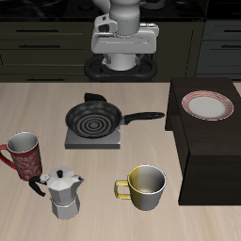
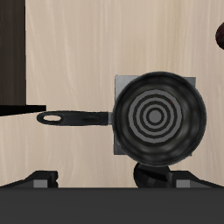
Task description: Place the white and yellow mug on the plate
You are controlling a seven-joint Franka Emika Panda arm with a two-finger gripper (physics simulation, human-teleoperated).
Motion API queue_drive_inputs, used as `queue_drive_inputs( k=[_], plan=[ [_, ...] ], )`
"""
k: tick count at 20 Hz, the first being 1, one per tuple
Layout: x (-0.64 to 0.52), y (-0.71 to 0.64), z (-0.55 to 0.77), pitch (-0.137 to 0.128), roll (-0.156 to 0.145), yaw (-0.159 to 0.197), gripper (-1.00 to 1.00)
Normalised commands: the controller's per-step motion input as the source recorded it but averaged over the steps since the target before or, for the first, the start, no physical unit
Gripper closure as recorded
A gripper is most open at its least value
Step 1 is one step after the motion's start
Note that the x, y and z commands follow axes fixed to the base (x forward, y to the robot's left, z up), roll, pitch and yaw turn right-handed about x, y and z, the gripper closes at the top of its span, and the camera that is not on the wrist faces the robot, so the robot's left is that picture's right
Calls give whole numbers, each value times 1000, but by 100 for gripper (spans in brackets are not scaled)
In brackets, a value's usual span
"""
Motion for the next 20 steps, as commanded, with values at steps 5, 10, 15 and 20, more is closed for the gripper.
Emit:
queue_drive_inputs(
  k=[5,10,15,20],
  plan=[
    [263,-26,44,0,26,13,-100],
    [309,-59,36,2,-3,16,-100],
    [379,-103,25,8,-11,-1,-100],
    [373,-48,-35,3,-15,14,-100]
  ],
)
